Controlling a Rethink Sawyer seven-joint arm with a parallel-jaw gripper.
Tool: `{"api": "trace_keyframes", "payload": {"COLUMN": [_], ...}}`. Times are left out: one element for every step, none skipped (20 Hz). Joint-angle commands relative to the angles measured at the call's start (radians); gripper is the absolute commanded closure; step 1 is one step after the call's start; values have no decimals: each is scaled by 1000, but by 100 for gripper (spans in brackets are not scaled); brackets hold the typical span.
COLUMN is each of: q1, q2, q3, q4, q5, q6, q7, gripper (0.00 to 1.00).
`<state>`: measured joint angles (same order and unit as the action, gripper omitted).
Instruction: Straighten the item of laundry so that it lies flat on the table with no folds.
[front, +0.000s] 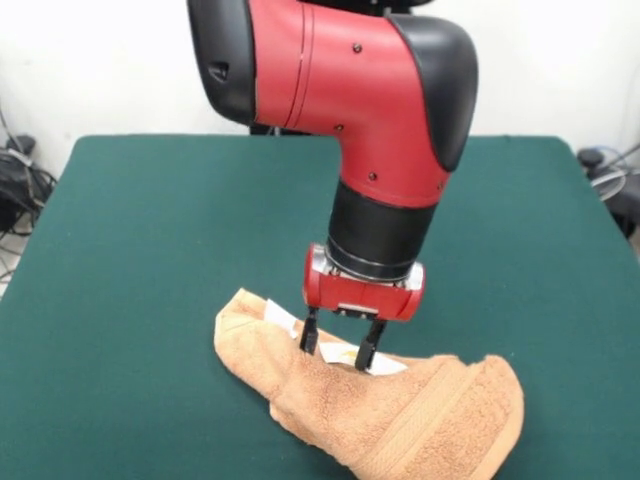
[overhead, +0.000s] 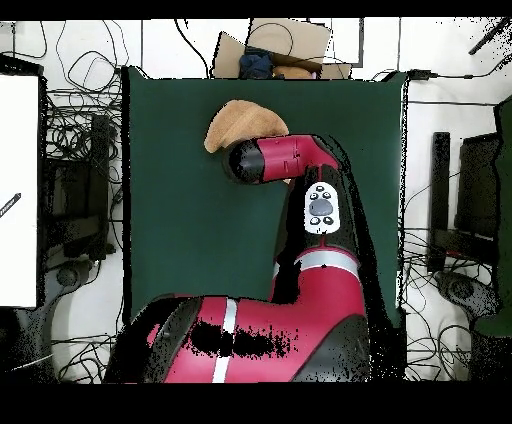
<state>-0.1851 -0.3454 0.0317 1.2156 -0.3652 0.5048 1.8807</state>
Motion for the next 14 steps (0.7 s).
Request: {"api": "trace_keyframes", "payload": {"q1": [14,13,14,13,16,19,27,31,34,36,37,40,43,46], "q2": [5,6,7,5,6,5,9,11,17,21,26,31,35,39], "q3": [90,91,89,90,88,84,74,70,64,61,57,50,43,35], "q4": [89,88,83,84,80,78,68,60,51,41,31,19,6,-4], "q5": [-88,-90,-94,-97,-102,-106,-110,-116,-120,-124,-125,-129,-133,-136], "q6": [-45,-47,-47,-49,-51,-50,-48,-49,-50,-49,-51,-48,-46,-43], "q7": [-93,-90,-89,-90,-88,-83,-70,-65,-56,-53,-45,-42,-38,-35], "gripper": [0,0,0,0,0,0,0,0,0,0,0,0,0,0]}}
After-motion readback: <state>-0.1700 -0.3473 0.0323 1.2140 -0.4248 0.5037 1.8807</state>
